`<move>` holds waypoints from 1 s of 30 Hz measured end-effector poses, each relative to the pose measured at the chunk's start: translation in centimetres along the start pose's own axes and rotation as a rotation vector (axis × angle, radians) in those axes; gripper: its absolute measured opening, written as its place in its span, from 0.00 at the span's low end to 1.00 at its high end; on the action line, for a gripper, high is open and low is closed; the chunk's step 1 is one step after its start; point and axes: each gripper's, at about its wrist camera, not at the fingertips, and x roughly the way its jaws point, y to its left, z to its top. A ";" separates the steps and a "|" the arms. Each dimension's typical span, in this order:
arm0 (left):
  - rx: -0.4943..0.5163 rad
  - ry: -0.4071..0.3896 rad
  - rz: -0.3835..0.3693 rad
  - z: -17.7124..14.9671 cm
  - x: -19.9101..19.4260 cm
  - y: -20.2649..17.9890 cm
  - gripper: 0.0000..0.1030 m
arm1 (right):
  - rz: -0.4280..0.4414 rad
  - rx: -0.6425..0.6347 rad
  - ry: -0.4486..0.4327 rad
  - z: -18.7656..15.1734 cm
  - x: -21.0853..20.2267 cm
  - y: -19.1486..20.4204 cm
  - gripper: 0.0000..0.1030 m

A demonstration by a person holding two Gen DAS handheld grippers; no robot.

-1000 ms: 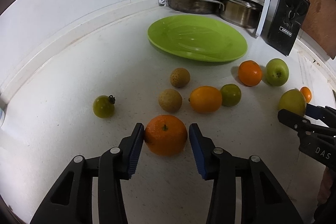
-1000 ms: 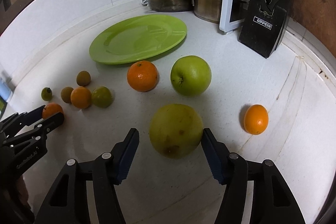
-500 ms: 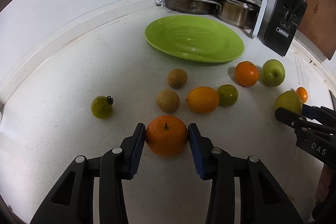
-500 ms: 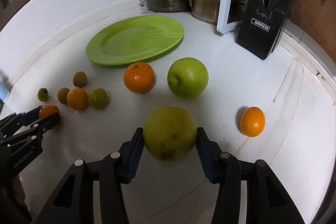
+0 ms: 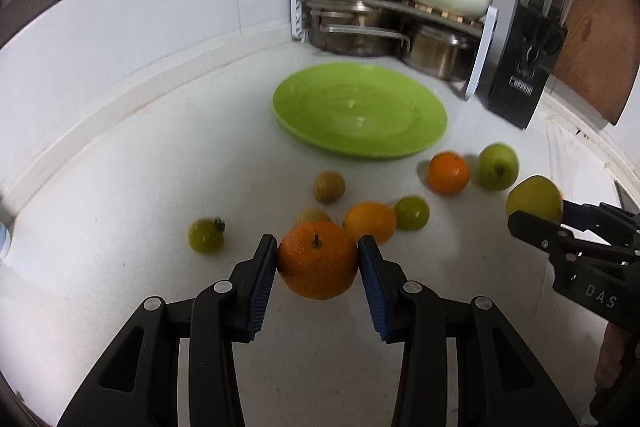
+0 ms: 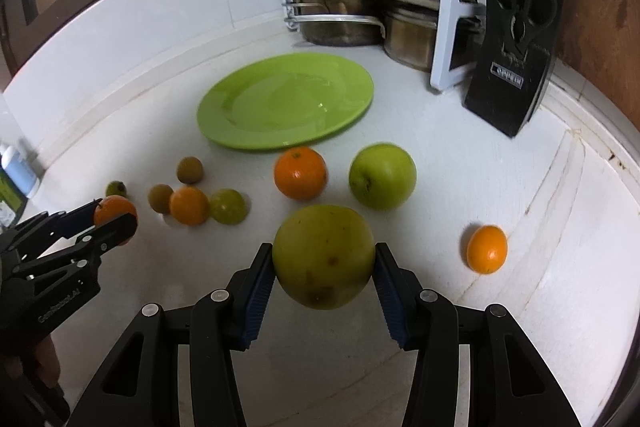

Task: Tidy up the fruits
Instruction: 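Carry the orange and yellow pear over the green plate with both grippers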

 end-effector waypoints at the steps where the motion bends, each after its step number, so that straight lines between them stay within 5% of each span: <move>1: 0.003 -0.013 -0.002 0.4 -0.3 -0.1 0.40 | 0.008 -0.001 -0.009 0.3 -0.2 0.1 0.49; 15: 0.051 -0.112 -0.043 6.3 -0.6 -0.4 0.40 | 0.065 -0.053 -0.134 6.6 -1.0 0.6 0.49; 30: 0.088 -0.036 -0.080 11.9 5.6 0.0 0.40 | 0.092 -0.107 -0.059 12.4 4.7 0.0 0.49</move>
